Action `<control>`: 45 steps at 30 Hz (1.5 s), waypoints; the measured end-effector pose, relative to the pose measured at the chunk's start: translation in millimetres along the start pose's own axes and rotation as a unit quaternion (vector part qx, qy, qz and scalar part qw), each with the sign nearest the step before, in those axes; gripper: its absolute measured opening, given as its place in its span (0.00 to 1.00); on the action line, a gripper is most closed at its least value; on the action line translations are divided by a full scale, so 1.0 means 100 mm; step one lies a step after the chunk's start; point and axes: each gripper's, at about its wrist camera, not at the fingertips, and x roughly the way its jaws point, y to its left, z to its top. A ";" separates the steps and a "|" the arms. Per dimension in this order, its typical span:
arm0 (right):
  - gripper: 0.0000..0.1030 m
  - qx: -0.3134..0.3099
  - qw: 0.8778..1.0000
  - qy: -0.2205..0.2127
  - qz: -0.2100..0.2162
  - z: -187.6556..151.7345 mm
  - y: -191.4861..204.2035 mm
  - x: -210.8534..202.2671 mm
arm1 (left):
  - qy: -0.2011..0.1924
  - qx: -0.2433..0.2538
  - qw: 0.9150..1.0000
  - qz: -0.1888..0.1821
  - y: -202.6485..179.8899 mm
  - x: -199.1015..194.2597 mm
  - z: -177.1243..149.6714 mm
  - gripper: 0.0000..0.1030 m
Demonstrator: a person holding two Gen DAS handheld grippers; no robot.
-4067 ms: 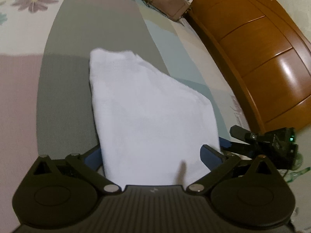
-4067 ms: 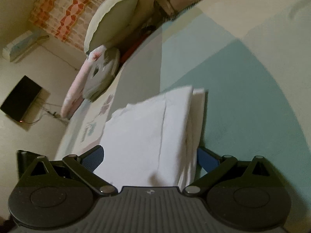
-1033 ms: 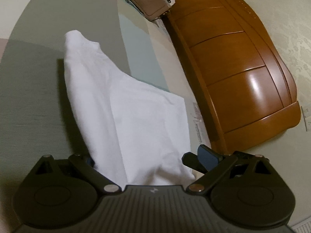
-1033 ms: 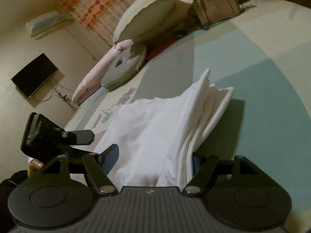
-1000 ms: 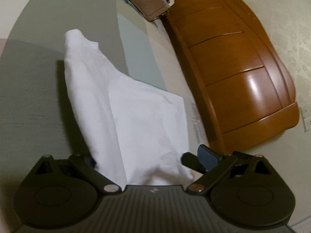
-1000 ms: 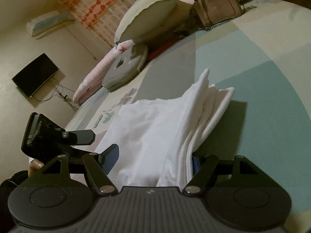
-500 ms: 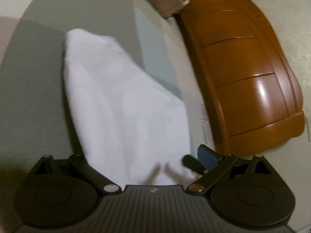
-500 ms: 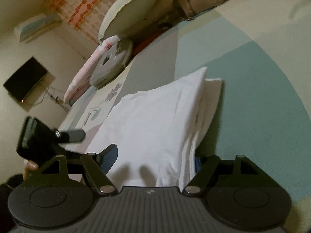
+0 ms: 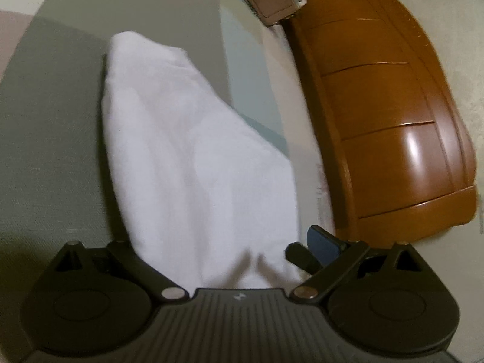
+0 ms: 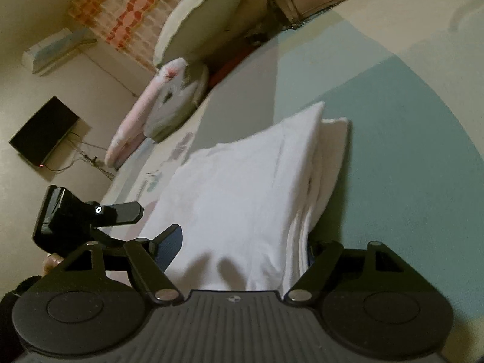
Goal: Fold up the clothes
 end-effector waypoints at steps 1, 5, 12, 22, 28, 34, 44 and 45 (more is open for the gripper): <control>0.79 -0.006 1.000 -0.001 0.005 0.02 0.04 -0.02 | 0.000 0.008 1.000 -0.005 -0.06 -0.01 0.01 0.94; 0.79 -0.023 1.000 -0.003 0.014 0.09 0.18 -0.08 | 0.004 0.023 1.000 -0.005 -0.19 0.01 0.02 0.94; 0.79 -0.033 0.999 -0.020 0.009 0.16 0.24 -0.27 | 0.006 0.036 0.999 -0.020 -0.33 0.03 -0.02 0.94; 0.79 -0.052 0.998 -0.038 -0.008 0.19 0.23 -0.51 | 0.013 0.061 0.998 -0.033 -0.59 0.13 -0.03 0.94; 0.79 -0.062 0.997 -0.044 -0.027 0.24 0.13 -0.69 | 0.026 0.072 0.996 -0.040 -0.74 0.35 -0.01 0.94; 0.79 -0.063 0.995 -0.050 -0.051 0.34 -0.07 -0.88 | 0.047 0.079 0.995 -0.047 -0.89 0.65 0.02 0.94; 0.79 -0.068 0.992 -0.059 -0.092 0.53 -0.41 -1.16 | 0.076 0.101 0.991 -0.054 -1.14 1.15 0.10 0.93; 0.79 -0.068 0.991 -0.060 -0.097 0.56 -0.45 -1.18 | 0.079 0.103 0.990 -0.054 -1.16 1.20 0.12 0.93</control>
